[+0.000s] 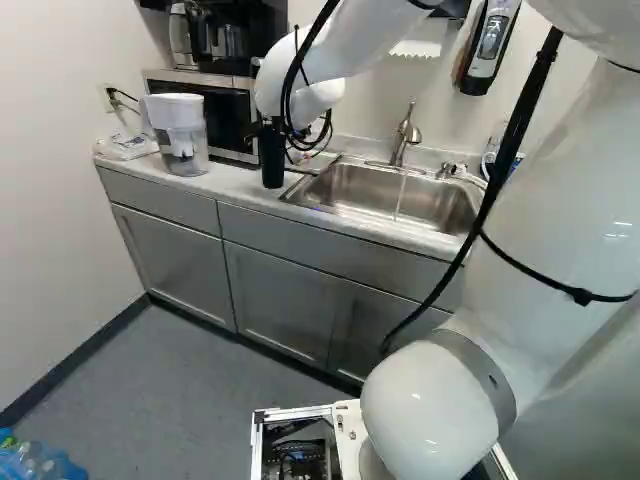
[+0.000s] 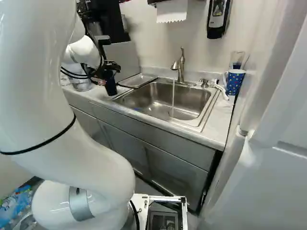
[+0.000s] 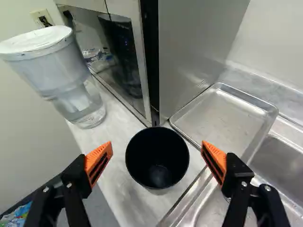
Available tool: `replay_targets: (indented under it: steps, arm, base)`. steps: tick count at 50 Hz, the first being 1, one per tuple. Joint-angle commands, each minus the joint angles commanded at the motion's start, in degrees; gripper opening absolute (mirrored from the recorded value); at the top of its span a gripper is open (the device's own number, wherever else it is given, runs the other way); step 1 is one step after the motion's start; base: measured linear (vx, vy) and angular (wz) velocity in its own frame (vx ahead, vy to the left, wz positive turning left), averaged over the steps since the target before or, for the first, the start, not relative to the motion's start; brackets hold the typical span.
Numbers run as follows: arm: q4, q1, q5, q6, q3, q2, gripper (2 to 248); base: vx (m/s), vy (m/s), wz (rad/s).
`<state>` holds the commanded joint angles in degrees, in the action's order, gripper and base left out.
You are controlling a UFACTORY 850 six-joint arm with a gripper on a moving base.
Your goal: Rinse the cup and place it in the tray
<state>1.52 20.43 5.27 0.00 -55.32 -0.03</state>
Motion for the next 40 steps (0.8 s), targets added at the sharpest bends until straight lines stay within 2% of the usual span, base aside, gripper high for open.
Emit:
replay_targets:
  steps: [40]
  arm:
    - [0.0, 0.7, 8.7, 0.0, 4.5, -0.5, 247]
  base:
    - [0.0, 0.0, 0.0]
